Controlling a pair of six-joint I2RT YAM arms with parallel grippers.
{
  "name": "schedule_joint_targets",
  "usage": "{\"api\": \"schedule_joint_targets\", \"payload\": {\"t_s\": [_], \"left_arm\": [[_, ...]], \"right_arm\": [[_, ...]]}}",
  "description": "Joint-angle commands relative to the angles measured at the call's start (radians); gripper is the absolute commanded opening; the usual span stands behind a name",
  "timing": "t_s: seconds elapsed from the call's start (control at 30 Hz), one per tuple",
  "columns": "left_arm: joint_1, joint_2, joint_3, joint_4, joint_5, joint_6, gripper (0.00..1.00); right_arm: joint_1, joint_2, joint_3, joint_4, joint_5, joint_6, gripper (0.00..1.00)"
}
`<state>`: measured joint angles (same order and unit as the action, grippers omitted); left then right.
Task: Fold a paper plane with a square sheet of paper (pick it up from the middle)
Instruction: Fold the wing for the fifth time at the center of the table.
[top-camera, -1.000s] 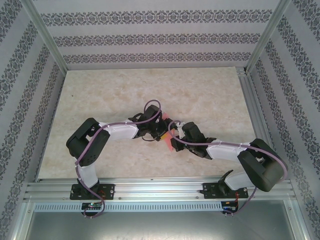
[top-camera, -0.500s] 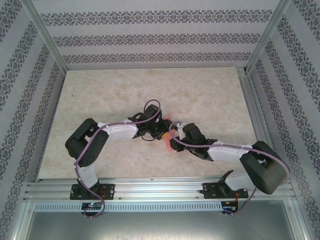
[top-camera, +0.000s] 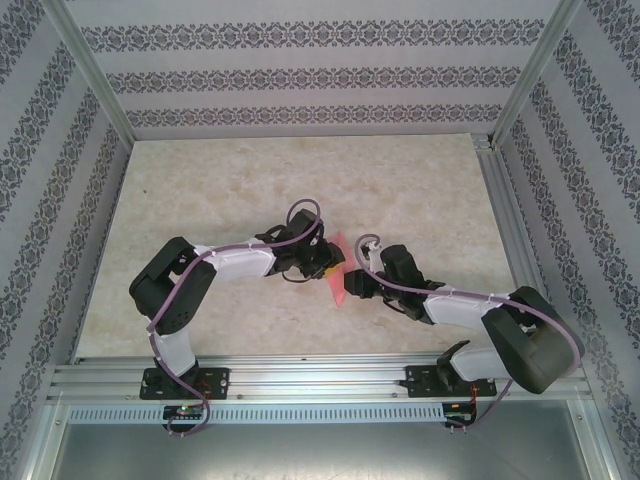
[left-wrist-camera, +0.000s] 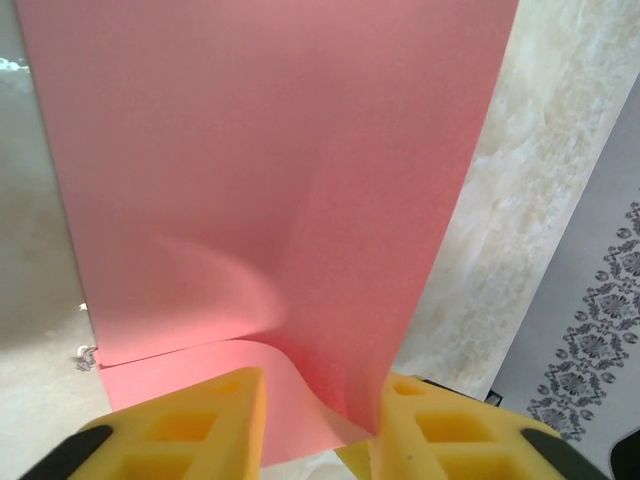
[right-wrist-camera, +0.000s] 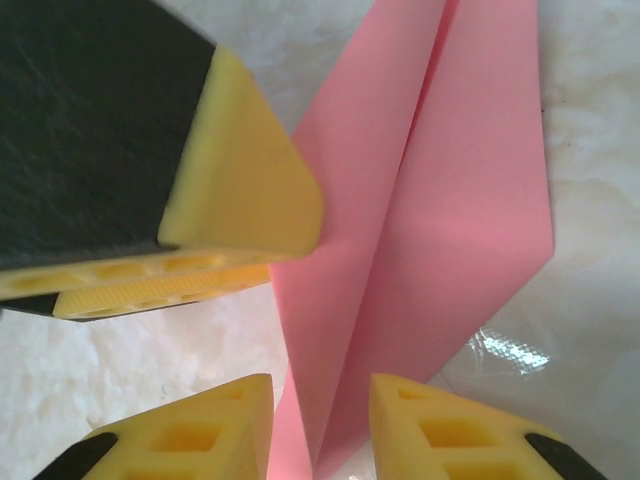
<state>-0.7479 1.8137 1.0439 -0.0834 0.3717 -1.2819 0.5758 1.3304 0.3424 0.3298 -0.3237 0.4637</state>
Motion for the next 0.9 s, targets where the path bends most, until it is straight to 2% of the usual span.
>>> {"api": "schedule_joint_targets", "payload": {"t_s": [0.0, 0.23, 0.53, 0.6, 0.73, 0.87], "left_arm": [[0.005, -0.039, 0.041, -0.06, -0.023, 0.056, 0.27], [0.009, -0.026, 0.073, -0.119, -0.033, 0.144, 0.19], [0.031, 0.016, 0.135, -0.144, 0.034, 0.219, 0.11], [0.035, 0.022, 0.139, -0.145, 0.046, 0.221, 0.11], [0.038, 0.03, 0.142, -0.144, 0.054, 0.224, 0.11], [0.038, 0.037, 0.149, -0.146, 0.058, 0.223, 0.11]], "right_arm": [[-0.021, -0.024, -0.029, 0.039, -0.056, 0.054, 0.33], [-0.053, -0.073, -0.036, -0.009, -0.102, 0.139, 0.33], [-0.059, -0.099, -0.033, -0.035, -0.143, 0.248, 0.33], [-0.055, -0.09, -0.034, -0.036, -0.146, 0.253, 0.37], [-0.051, -0.073, -0.036, -0.057, -0.104, 0.227, 0.37], [-0.048, -0.043, -0.015, -0.075, -0.101, 0.176, 0.33]]}}
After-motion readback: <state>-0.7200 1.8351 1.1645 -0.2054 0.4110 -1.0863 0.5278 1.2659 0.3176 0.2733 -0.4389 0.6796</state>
